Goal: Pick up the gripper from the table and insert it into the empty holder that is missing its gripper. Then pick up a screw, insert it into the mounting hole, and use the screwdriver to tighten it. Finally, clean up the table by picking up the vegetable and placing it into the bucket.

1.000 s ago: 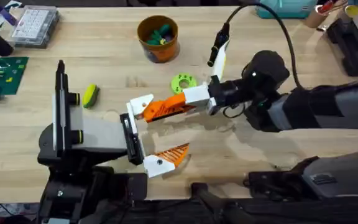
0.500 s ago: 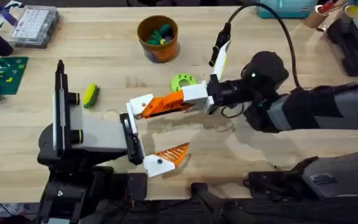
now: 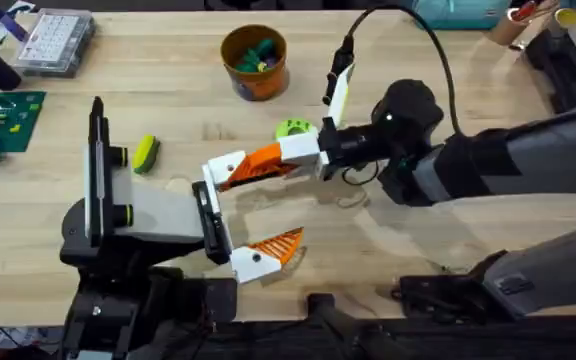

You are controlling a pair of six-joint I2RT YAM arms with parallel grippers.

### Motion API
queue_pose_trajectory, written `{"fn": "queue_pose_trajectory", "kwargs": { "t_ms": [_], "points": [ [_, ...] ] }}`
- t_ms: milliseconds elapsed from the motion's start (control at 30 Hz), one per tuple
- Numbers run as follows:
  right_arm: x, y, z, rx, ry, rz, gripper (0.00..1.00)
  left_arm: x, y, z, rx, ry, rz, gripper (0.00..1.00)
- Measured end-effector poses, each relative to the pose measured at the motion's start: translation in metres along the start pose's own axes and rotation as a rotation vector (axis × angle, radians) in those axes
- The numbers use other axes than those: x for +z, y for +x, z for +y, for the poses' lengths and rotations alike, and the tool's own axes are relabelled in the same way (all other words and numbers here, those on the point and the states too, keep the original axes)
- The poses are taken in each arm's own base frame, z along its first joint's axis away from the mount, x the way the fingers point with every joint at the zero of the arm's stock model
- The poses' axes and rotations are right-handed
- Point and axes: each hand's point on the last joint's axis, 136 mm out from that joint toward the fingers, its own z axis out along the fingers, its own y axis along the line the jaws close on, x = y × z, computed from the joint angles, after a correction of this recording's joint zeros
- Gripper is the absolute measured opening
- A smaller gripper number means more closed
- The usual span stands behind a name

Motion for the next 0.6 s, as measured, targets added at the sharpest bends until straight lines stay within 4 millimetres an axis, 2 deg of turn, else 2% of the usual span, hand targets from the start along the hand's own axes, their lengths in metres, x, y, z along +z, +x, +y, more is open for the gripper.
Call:
{"fn": "queue_pose_trajectory", "kwargs": {
  "t_ms": [600],
  "points": [
    [0.0019,-0.0031,0.0003,-0.002,-0.002,0.011,0.014,-0.0003,0.0000,0.0017,0.000,-0.009,-0.001,0.990]
  ]
}}
